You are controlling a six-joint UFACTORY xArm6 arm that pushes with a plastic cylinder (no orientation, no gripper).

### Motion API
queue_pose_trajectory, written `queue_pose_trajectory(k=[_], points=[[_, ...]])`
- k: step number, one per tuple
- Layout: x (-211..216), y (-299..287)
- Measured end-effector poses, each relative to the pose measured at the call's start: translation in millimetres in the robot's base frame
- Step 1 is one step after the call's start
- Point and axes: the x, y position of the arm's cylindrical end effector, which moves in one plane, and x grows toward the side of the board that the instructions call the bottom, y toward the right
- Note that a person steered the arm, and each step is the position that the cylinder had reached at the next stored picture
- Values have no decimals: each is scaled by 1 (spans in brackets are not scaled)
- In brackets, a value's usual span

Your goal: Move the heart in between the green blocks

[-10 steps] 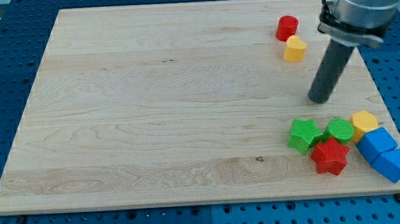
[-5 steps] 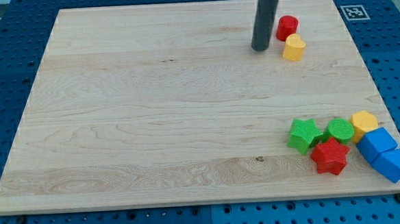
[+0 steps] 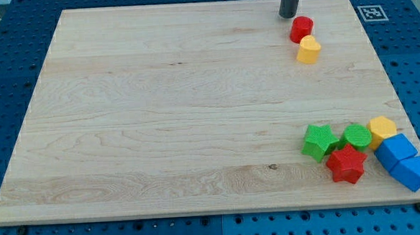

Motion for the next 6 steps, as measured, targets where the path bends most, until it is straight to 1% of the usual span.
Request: queue_pose_trajectory(k=[3, 5, 6], points=[[11, 22], [14, 21], [26, 21]])
